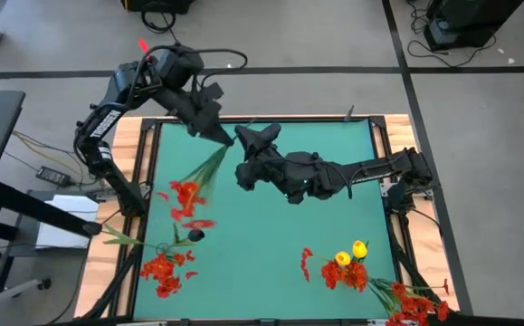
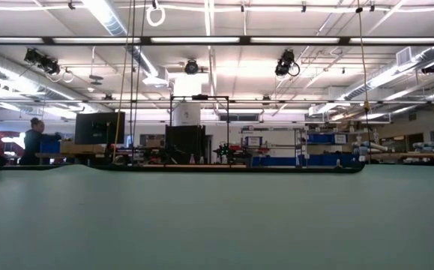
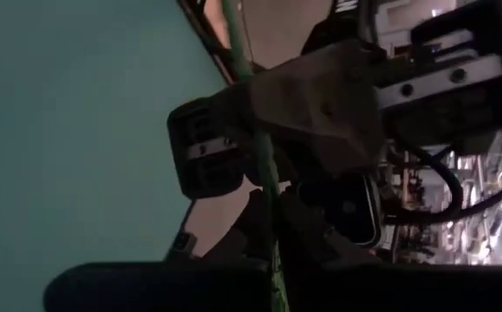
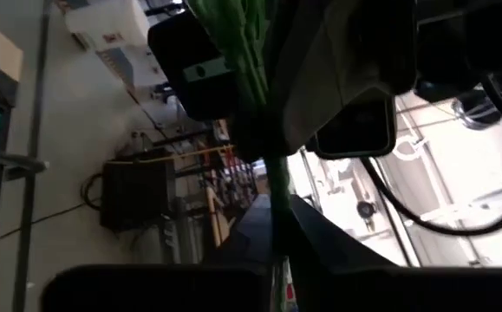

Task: Sort flowers into vase by color
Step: Put the red flowers into the transparent flower vase

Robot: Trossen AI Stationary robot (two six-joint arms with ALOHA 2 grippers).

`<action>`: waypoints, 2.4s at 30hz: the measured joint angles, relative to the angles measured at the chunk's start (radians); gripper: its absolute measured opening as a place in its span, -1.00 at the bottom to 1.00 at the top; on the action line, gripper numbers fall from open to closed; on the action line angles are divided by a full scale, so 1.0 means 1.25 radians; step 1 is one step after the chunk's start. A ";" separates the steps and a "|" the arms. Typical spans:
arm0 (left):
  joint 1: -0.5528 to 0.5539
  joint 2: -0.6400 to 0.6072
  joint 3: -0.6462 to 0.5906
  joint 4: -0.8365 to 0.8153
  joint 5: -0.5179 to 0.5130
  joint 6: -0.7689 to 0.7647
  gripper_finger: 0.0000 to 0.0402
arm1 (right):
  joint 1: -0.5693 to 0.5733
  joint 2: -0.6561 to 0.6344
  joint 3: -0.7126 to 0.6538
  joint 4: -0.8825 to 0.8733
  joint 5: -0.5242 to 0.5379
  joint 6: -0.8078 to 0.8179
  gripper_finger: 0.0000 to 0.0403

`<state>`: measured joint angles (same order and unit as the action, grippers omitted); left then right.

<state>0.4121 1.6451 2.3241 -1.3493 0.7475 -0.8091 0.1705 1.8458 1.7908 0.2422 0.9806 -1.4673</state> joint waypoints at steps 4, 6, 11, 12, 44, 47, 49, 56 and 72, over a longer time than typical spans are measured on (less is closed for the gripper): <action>-0.006 -0.002 0.000 0.022 0.005 0.046 -0.89 | -0.015 0.000 0.000 0.022 -0.021 0.001 -0.90; -0.013 -0.002 0.000 0.023 0.008 0.072 -0.80 | -0.018 0.000 0.000 0.022 -0.024 -0.004 -0.90; -0.008 -0.002 0.000 0.031 -0.015 0.169 -0.42 | -0.019 0.000 0.000 0.021 -0.027 -0.062 -0.90; -0.001 -0.002 0.000 0.036 -0.015 0.187 -0.32 | -0.020 0.001 0.000 0.021 -0.021 -0.064 -0.90; 0.062 -0.083 -0.022 0.248 -0.105 0.664 0.22 | -0.234 -0.143 -0.001 -0.377 -0.771 1.361 -0.90; 0.046 -0.068 -0.022 0.250 -0.168 0.662 0.22 | -0.253 -0.143 -0.001 -0.397 -0.824 1.400 -0.90; 0.043 -0.058 -0.022 0.253 -0.207 0.653 0.22 | -0.258 -0.143 -0.001 -0.394 -0.838 1.404 -0.90; 0.042 -0.038 -0.023 0.321 -0.211 0.626 0.22 | -0.260 -0.144 -0.001 -0.404 -0.878 1.403 -0.90; 0.035 -0.032 -0.022 0.353 -0.145 0.606 -0.81 | -0.266 -0.144 -0.001 -0.439 -0.879 1.398 -0.90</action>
<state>0.4557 1.6047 2.2963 -0.9076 0.5658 -0.0520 -0.1623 1.6661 1.7897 -0.3062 -0.1177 0.2802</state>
